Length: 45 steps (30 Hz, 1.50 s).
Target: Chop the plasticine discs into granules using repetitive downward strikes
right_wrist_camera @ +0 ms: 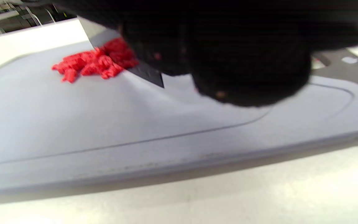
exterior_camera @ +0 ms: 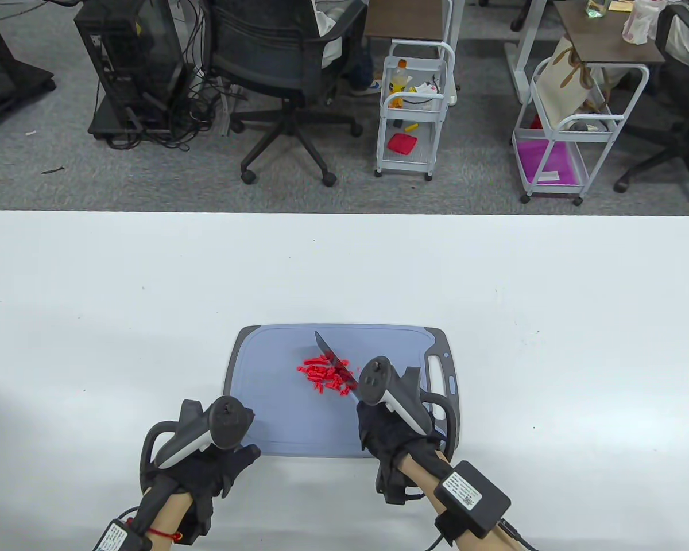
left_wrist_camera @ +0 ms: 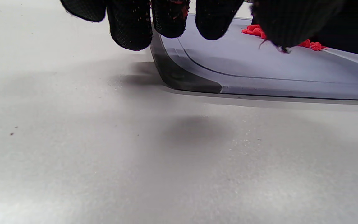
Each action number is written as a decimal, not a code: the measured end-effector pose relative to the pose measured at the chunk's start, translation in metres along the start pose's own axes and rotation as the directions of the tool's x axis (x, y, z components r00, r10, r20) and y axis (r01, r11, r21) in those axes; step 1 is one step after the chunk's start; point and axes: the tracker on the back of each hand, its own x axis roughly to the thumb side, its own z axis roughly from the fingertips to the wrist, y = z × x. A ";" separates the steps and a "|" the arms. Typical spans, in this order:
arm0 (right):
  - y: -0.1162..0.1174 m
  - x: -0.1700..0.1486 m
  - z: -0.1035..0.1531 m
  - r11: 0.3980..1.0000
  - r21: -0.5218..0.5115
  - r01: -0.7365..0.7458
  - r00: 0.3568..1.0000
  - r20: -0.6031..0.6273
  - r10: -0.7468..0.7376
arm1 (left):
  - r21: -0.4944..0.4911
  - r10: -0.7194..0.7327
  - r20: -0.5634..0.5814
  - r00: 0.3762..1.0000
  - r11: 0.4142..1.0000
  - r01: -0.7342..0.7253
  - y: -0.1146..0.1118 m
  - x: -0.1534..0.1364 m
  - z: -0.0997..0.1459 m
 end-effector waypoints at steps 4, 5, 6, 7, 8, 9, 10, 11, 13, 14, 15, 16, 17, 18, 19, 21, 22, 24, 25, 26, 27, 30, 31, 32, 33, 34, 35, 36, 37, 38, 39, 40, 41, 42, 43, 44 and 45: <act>0.006 0.004 -0.013 0.999 -0.006 0.040 0.999 -0.014 -0.040 | -0.002 0.000 0.002 1.000 1.000 0.000 0.000 0.001 0.000; 0.006 0.005 -0.011 1.000 -0.019 0.017 1.000 -0.009 -0.018 | -0.002 -0.001 0.002 1.000 1.000 0.001 0.000 0.000 0.000; 0.004 0.005 -0.006 1.000 -0.009 -0.024 1.000 -0.015 0.024 | 0.000 0.000 0.002 1.000 1.000 0.000 0.000 0.000 0.000; 0.002 0.005 -0.002 0.998 -0.001 -0.065 0.998 -0.020 0.065 | 0.001 0.003 0.001 1.000 1.000 -0.003 0.000 0.000 0.000; 0.001 0.004 0.003 0.995 0.012 -0.095 0.995 -0.028 0.095 | 0.004 0.009 -0.001 1.000 1.000 -0.009 0.001 -0.001 0.000; 0.003 0.006 0.000 0.994 -0.006 -0.105 0.994 -0.026 0.105 | 0.004 0.010 -0.002 1.000 1.000 -0.010 0.001 -0.002 0.000; 0.006 0.007 -0.003 0.995 -0.028 -0.095 0.995 -0.019 0.094 | 0.004 0.010 -0.003 1.000 1.000 -0.010 0.001 -0.002 0.000; 0.010 0.012 -0.008 0.996 -0.070 -0.062 0.998 -0.010 0.061 | 0.005 0.012 -0.002 1.000 1.000 -0.012 0.001 -0.002 0.000; 0.012 0.023 -0.013 0.986 -0.149 -0.074 0.997 0.002 0.076 | -0.008 0.013 -0.004 1.000 1.000 -0.013 -0.001 -0.002 0.000; 0.010 0.026 -0.013 0.984 -0.155 -0.089 0.996 0.003 0.091 | -0.011 0.010 -0.003 1.000 1.000 -0.010 -0.001 -0.002 0.000; 0.010 0.026 -0.013 0.980 -0.181 -0.082 0.996 0.011 0.086 | -0.009 0.008 -0.002 1.000 1.000 -0.008 -0.001 -0.002 -0.001; 0.008 0.025 -0.012 0.979 -0.196 -0.062 0.997 0.022 0.067 | -0.002 0.012 -0.002 1.000 1.000 -0.012 0.001 -0.003 0.000; 0.006 0.023 -0.009 0.976 -0.213 -0.040 0.998 0.031 0.048 | 0.002 0.015 -0.003 1.000 1.000 -0.015 0.001 -0.003 0.000; 0.001 0.020 -0.005 0.969 -0.247 -0.005 0.999 0.048 0.018 | 0.005 0.015 -0.002 1.000 1.000 -0.015 0.002 -0.004 0.001; -0.006 0.016 0.000 0.961 -0.276 0.035 0.998 0.061 -0.018 | 0.010 0.013 0.000 1.000 1.000 -0.013 0.002 -0.004 0.001; -0.017 0.009 0.005 0.962 -0.264 0.070 0.997 0.037 -0.063 | 0.010 0.008 0.001 1.000 1.000 -0.008 0.002 -0.003 0.001; -0.020 0.006 0.004 0.970 -0.235 0.060 0.998 -0.017 -0.066 | 0.007 0.007 0.000 1.000 1.000 -0.007 0.002 -0.002 0.001; -0.020 0.001 0.001 0.979 -0.202 0.022 0.997 -0.070 -0.037 | 0.003 0.004 0.006 1.000 1.000 -0.004 0.002 0.000 0.001; -0.017 -0.001 -0.002 0.981 -0.192 -0.001 0.995 -0.095 -0.018 | 0.004 0.003 0.009 1.000 1.000 -0.003 0.002 0.001 0.002; -0.015 -0.002 -0.004 0.983 -0.182 -0.014 0.994 -0.106 -0.006 | 0.006 0.003 0.010 1.000 1.000 -0.003 0.002 0.001 0.002; -0.010 -0.002 -0.008 0.987 -0.157 -0.032 0.993 -0.118 0.014 | 0.011 0.006 0.011 1.000 1.000 -0.006 0.003 0.001 0.003; 0.001 0.004 -0.009 0.985 -0.169 -0.018 0.996 -0.092 0.002 | 0.016 0.008 0.004 1.000 1.000 -0.008 0.004 -0.001 0.004; 0.002 0.007 -0.008 0.987 -0.161 -0.021 0.997 -0.078 0.008 | 0.016 0.007 0.001 1.000 1.000 -0.008 0.004 -0.002 0.004; 0.003 0.009 -0.008 0.988 -0.153 -0.014 0.998 -0.068 0.003 | 0.015 0.006 0.000 1.000 1.000 -0.006 0.004 -0.002 0.003; 0.004 0.012 -0.008 0.989 -0.150 -0.003 0.998 -0.055 -0.005 | 0.012 0.004 -0.001 1.000 1.000 -0.004 0.003 -0.002 0.003; 0.002 0.014 -0.007 0.989 -0.147 -0.001 0.999 -0.045 -0.006 | 0.009 0.004 -0.002 1.000 1.000 -0.004 0.003 -0.002 0.003; 0.001 0.015 -0.006 0.988 -0.155 0.004 0.999 -0.037 -0.010 | 0.009 0.003 -0.001 1.000 1.000 -0.003 0.003 -0.001 0.004; -0.003 0.019 -0.003 0.981 -0.194 0.009 1.000 -0.022 -0.014 | 0.009 0.000 0.001 1.000 1.000 0.000 0.003 0.000 0.004; -0.005 0.021 0.000 0.975 -0.221 0.015 1.000 -0.009 -0.017 | 0.009 -0.002 0.002 1.000 1.000 0.002 0.003 0.000 0.004; -0.008 0.024 0.004 0.970 -0.241 0.032 0.999 0.020 -0.028 | 0.010 -0.001 0.004 1.000 1.000 0.001 0.003 0.000 0.004; -0.011 0.028 0.007 0.973 -0.220 0.075 0.996 0.066 -0.062 | 0.010 0.000 0.004 1.000 1.000 0.000 0.003 0.000 0.004; -0.011 0.033 0.009 0.978 -0.172 0.114 0.989 0.110 -0.096 | 0.009 0.000 0.004 1.000 1.000 0.000 0.003 0.000 0.004; -0.011 0.036 0.009 0.981 -0.142 0.132 0.986 0.124 -0.114 | 0.009 -0.001 0.003 1.000 1.000 0.001 0.002 0.000 0.004; -0.009 0.040 0.009 0.984 -0.106 0.144 0.983 0.128 -0.130 | 0.007 -0.003 0.003 1.000 1.000 0.002 0.002 0.000 0.004; -0.005 0.043 0.006 0.986 -0.040 0.164 0.980 0.121 -0.159 | 0.002 -0.004 0.002 1.000 1.000 0.004 0.002 0.000 0.004; 0.000 0.045 0.003 0.981 0.021 0.195 0.975 0.108 -0.196 | -0.001 -0.003 0.001 1.000 1.000 0.003 0.002 0.000 0.004; 0.004 0.046 0.000 0.969 0.081 0.232 0.967 0.091 -0.239 | -0.001 -0.003 0.000 1.000 1.000 0.003 0.002 0.000 0.004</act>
